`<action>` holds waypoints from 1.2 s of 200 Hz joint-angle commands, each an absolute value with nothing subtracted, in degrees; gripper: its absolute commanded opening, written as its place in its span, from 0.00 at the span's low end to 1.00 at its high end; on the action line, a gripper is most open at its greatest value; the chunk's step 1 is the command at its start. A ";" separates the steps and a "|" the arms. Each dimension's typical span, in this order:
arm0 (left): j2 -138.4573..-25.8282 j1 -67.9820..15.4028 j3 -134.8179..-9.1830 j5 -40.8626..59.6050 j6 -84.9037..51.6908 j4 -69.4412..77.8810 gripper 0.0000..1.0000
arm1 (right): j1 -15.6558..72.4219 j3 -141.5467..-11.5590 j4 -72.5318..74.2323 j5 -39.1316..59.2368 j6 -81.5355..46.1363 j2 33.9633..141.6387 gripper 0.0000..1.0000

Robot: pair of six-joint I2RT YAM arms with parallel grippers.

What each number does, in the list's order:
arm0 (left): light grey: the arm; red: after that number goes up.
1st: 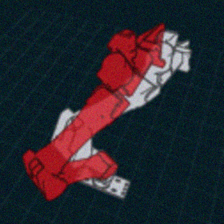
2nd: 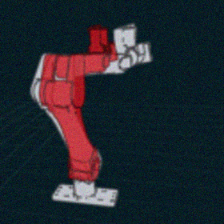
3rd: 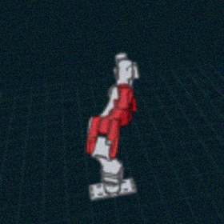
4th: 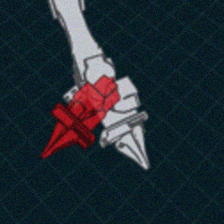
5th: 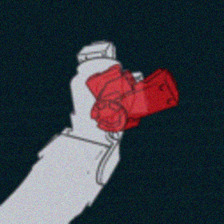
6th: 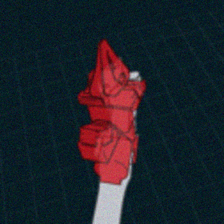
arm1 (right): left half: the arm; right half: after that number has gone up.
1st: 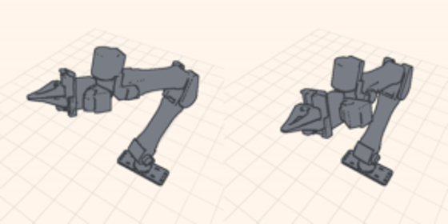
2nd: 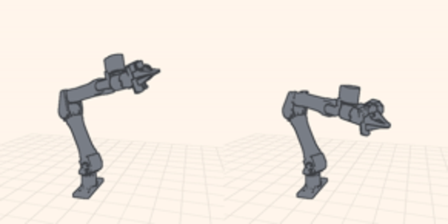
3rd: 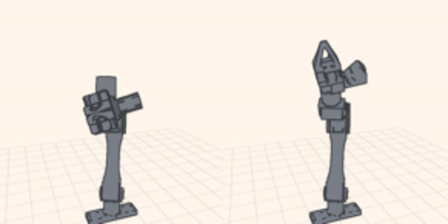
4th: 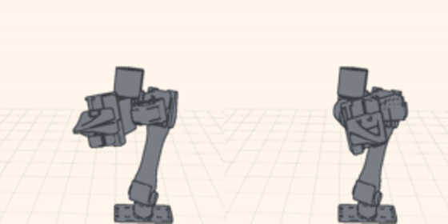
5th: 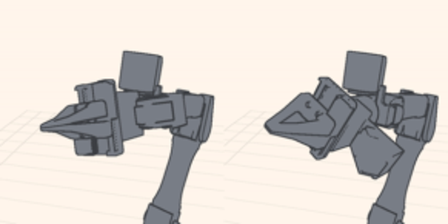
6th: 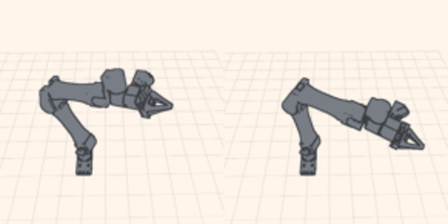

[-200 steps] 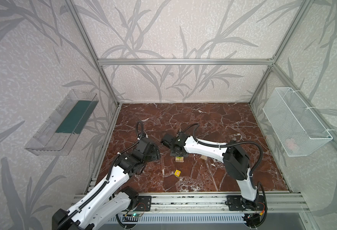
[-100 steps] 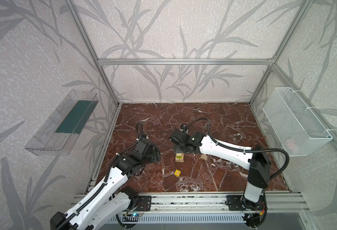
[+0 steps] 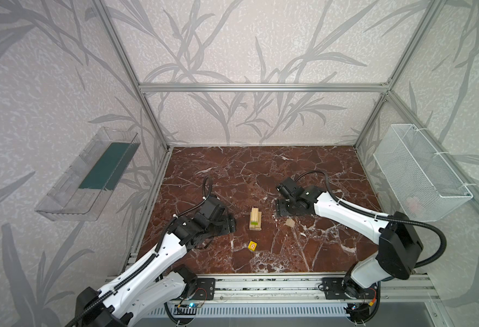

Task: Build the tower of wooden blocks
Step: 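Lower the right gripper onto the red cube and close it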

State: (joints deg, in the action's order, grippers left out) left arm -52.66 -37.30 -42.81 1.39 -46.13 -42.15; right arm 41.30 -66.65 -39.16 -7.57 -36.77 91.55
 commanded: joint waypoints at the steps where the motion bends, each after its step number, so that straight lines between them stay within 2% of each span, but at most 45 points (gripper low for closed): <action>1: -53.51 -39.65 -44.77 -0.75 -48.21 -40.51 0.85 | 37.91 -68.42 -38.68 -5.08 -33.57 95.18 0.74; 30: -54.23 -41.04 -44.53 -0.99 -47.84 -38.09 0.85 | 35.91 -69.17 -34.94 -2.38 -35.94 100.00 0.66; 80: -55.54 -41.31 -44.35 1.60 -44.72 -35.82 0.85 | 35.68 -71.88 -31.22 -4.31 -43.46 107.30 0.65; 240: -54.67 -41.31 -43.35 -0.44 -41.97 -34.57 0.86 | 36.38 -76.39 -33.76 -7.05 -45.44 114.24 0.40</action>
